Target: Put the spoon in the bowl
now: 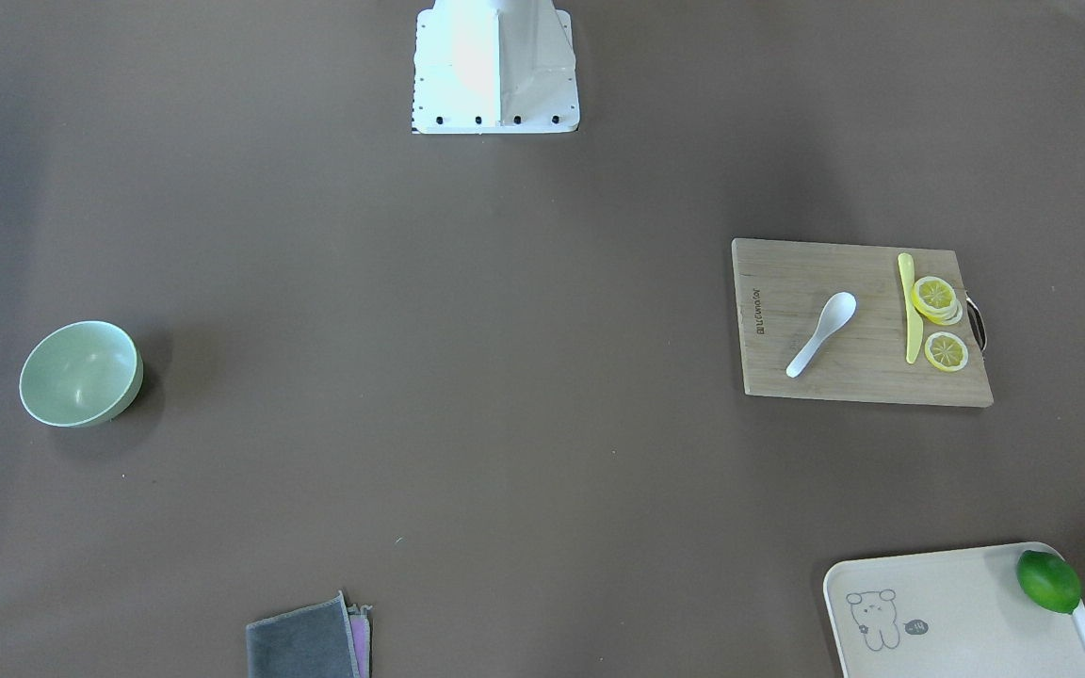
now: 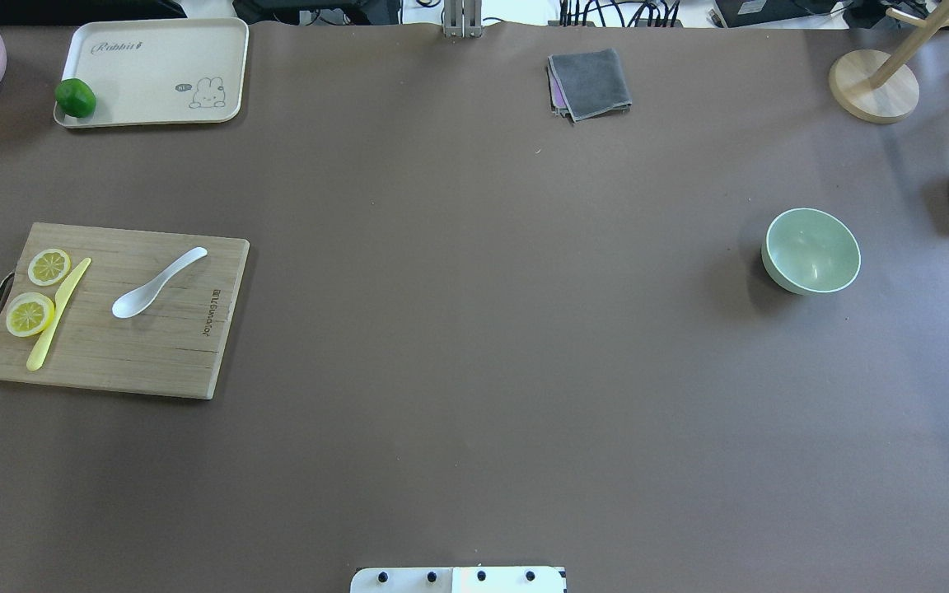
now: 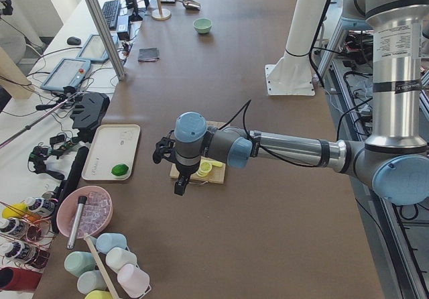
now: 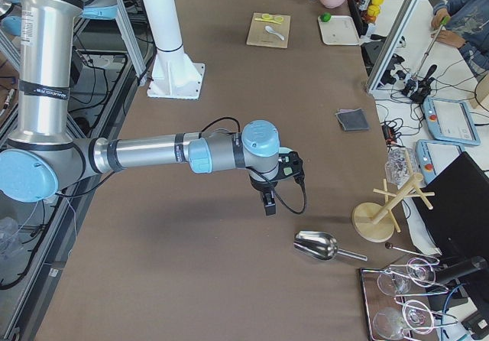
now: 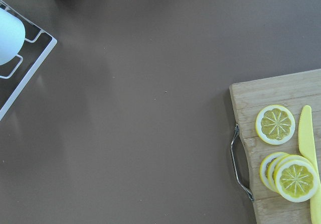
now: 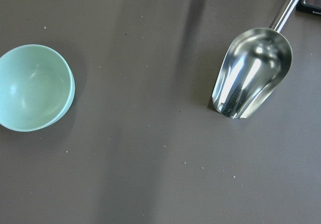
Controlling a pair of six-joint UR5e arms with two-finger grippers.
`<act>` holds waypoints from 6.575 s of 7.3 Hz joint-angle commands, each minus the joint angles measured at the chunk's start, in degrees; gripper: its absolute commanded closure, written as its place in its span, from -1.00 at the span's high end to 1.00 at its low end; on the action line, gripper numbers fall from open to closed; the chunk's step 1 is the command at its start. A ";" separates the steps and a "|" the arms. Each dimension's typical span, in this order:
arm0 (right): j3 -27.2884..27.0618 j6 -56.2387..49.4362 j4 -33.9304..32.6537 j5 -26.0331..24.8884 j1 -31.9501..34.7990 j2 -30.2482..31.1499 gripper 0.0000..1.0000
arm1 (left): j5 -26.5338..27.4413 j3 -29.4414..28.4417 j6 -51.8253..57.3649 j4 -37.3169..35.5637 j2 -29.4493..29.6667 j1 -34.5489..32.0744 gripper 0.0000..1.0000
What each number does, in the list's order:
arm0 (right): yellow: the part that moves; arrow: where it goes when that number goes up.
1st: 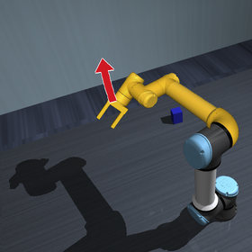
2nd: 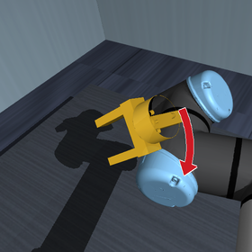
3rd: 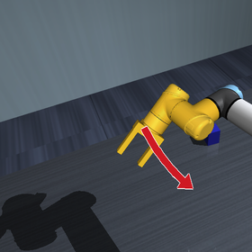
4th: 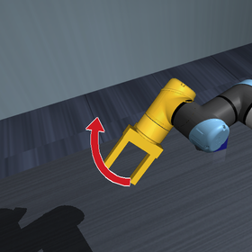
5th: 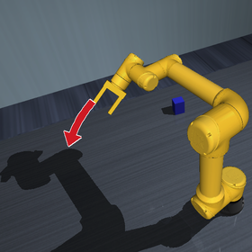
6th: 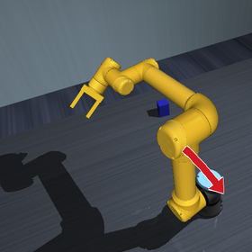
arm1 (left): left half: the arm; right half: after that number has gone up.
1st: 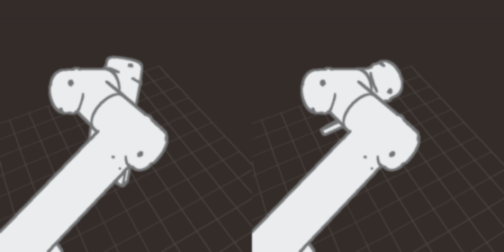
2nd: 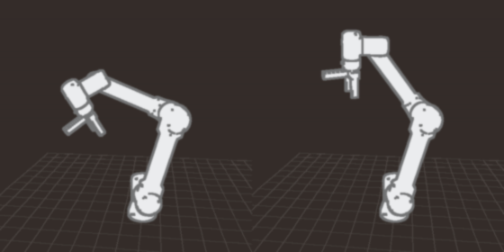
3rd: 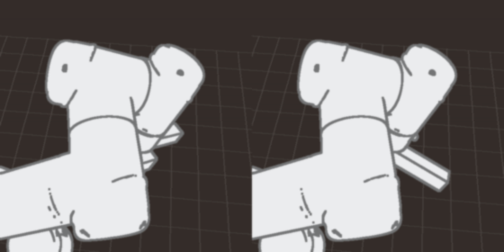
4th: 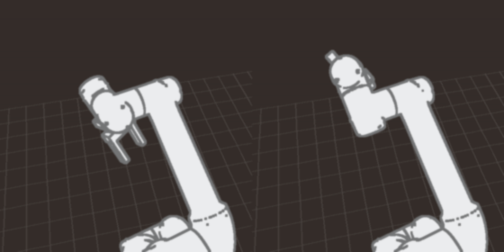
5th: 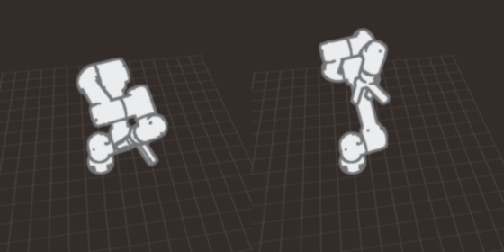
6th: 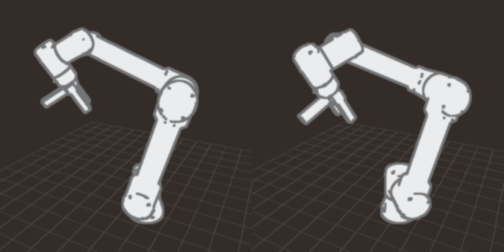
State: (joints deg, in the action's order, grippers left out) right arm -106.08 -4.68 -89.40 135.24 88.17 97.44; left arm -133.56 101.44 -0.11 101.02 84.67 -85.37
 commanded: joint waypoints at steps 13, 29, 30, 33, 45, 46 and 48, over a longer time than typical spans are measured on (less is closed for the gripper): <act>3.29 30.01 12.18 0.30 -18.53 -3.81 0.74 | 7.33 1.92 -18.70 17.37 4.17 23.91 0.94; 6.06 80.91 19.70 -9.89 -48.05 -29.55 -1.00 | 17.88 -9.33 -27.92 17.46 18.42 38.96 0.27; 6.32 84.27 19.62 -13.56 -52.00 -31.93 -1.00 | 17.90 -9.42 -27.93 17.46 18.42 39.49 0.01; 7.11 93.87 19.18 -20.08 -59.93 -39.06 -1.00 | 15.89 -8.63 -27.40 16.85 18.42 39.41 -1.00; 4.16 94.15 9.07 -26.19 -60.50 -42.97 1.00 | 21.21 -4.94 -60.35 14.82 37.75 52.91 -1.00; 0.64 92.06 9.07 -24.95 -59.18 -39.55 1.00 | 26.46 -5.37 -64.97 14.82 38.89 55.73 0.98; -2.99 88.27 9.07 -20.56 -54.53 -34.26 1.00 | 29.59 -4.33 -65.98 14.56 38.20 56.46 0.96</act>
State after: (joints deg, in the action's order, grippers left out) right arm -107.01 85.55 -80.33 112.14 30.79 60.23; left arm -105.65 96.57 -65.25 115.77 123.02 -29.52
